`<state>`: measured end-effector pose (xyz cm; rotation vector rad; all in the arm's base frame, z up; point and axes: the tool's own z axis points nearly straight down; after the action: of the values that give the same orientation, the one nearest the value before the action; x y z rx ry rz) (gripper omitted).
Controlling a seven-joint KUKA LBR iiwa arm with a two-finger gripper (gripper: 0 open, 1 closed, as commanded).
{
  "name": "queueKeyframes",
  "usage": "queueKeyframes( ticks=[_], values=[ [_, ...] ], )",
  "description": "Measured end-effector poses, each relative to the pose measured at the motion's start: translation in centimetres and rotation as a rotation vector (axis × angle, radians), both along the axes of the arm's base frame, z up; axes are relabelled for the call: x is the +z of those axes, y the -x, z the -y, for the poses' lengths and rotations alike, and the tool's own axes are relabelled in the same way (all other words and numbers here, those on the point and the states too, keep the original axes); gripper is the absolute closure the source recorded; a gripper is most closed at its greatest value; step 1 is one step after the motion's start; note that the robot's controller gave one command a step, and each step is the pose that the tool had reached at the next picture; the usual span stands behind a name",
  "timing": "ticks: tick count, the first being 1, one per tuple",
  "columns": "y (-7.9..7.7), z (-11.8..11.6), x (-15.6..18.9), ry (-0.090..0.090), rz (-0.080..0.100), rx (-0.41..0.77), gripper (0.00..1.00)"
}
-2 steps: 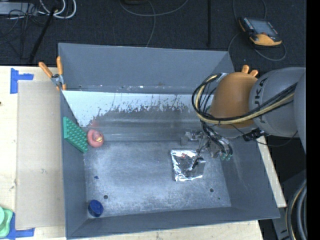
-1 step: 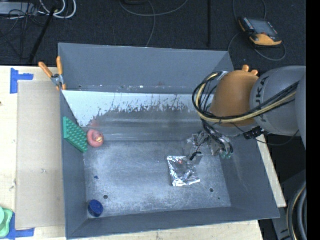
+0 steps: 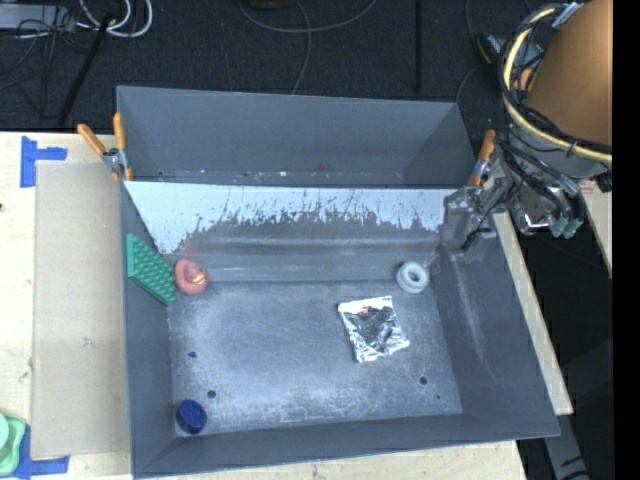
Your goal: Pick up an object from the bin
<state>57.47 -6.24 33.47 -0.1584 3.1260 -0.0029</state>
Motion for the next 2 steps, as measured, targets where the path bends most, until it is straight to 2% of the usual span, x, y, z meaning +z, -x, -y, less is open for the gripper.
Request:
queueKeyframes(
  ticks=[1,2],
  values=[
    [-3.4,0.3,-12.9,-0.002,-0.018,0.022,1.0],
    [-1.6,-9.6,-18.4,-0.005,-0.017,0.029,1.0]
  ],
)
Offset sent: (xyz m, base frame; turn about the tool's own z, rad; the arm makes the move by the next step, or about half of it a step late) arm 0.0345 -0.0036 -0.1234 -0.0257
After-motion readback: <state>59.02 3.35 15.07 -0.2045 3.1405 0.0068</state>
